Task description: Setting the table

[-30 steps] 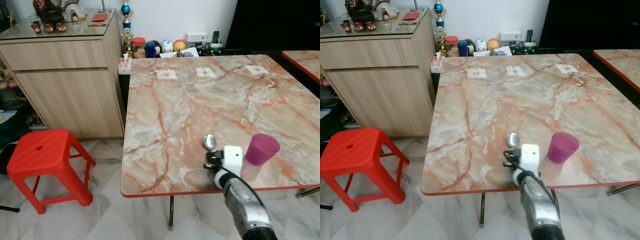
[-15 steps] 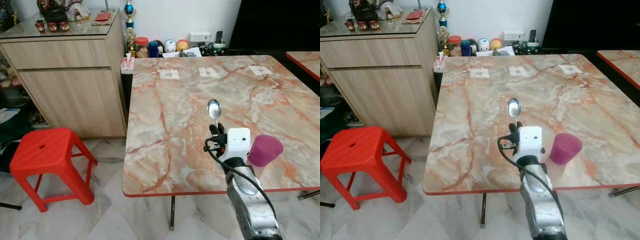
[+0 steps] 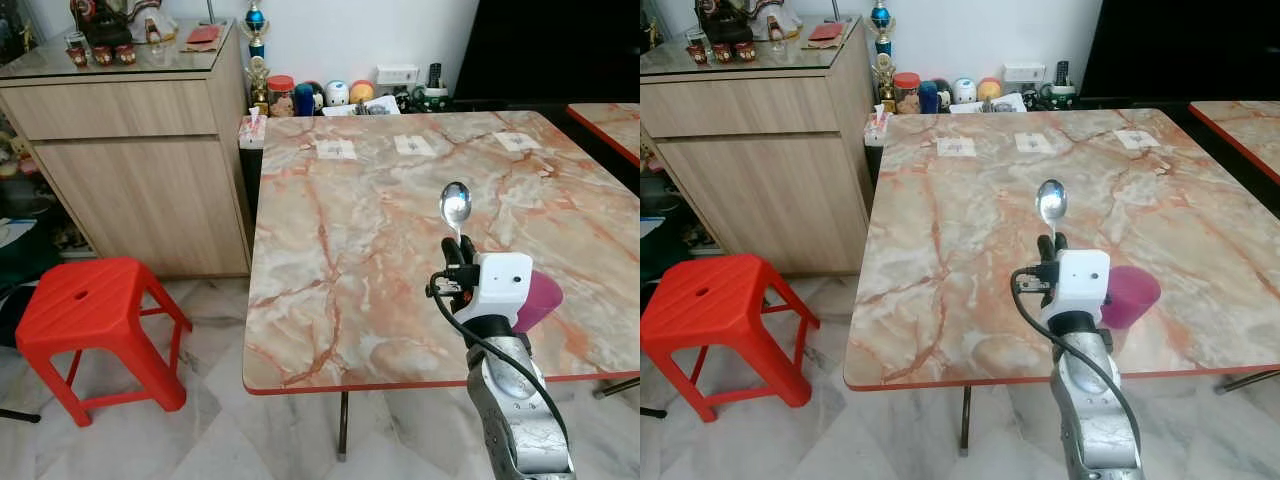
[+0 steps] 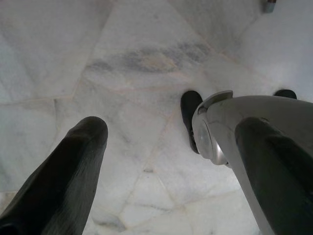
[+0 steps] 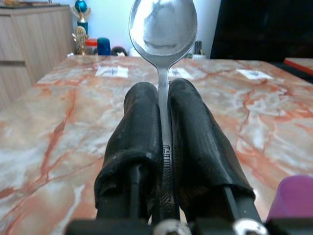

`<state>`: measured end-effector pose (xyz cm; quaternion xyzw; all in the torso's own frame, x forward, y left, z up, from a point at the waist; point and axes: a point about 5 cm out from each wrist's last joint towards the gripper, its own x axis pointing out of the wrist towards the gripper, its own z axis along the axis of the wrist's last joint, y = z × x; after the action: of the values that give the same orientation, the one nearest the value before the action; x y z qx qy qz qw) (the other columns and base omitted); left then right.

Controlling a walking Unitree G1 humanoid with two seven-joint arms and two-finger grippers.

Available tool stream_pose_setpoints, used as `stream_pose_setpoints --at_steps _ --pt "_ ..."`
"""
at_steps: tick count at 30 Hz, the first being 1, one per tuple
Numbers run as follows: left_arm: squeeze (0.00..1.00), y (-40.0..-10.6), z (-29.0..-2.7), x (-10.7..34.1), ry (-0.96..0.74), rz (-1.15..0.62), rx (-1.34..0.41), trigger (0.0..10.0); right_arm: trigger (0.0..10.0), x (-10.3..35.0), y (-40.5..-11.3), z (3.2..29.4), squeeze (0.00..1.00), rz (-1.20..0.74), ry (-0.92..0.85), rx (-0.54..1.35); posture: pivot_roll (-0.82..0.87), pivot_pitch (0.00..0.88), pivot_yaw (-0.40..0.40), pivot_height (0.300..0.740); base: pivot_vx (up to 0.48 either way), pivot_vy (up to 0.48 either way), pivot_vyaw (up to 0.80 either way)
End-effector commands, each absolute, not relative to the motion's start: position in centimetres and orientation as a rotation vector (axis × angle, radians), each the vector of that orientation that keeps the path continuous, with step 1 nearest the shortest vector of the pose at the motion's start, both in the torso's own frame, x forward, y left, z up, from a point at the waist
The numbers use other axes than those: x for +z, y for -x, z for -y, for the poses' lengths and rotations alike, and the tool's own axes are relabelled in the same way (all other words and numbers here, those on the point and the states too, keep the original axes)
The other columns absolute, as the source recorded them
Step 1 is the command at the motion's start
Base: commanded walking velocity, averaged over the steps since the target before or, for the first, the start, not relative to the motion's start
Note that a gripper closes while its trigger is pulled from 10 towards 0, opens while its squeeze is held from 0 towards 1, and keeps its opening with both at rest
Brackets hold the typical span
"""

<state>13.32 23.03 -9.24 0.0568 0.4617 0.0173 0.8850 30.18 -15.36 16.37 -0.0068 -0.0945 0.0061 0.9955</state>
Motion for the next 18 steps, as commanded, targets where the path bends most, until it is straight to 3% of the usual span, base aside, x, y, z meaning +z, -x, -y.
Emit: stream_pose_setpoints --at_steps 1,8,18 --pt "0.0 -12.9 -22.9 -9.4 -0.138 -0.975 0.023 10.0 10.0 17.4 -30.0 15.9 0.0 0.222 0.057 0.005 0.01 0.06 -0.024 0.74 0.0 -0.349 0.0" --pt "0.0 -12.9 -22.7 -9.5 -0.14 -0.971 0.023 10.0 10.0 18.3 -30.1 17.9 0.0 0.246 0.086 -0.062 0.0 0.071 -0.025 0.74 0.0 -0.416 0.0" --pt "0.0 -12.7 -22.1 -9.7 -0.14 -0.979 0.016 10.0 10.0 18.5 -30.2 16.8 0.0 0.249 0.054 -0.061 0.0 0.079 -0.028 0.74 0.0 -0.471 0.0"
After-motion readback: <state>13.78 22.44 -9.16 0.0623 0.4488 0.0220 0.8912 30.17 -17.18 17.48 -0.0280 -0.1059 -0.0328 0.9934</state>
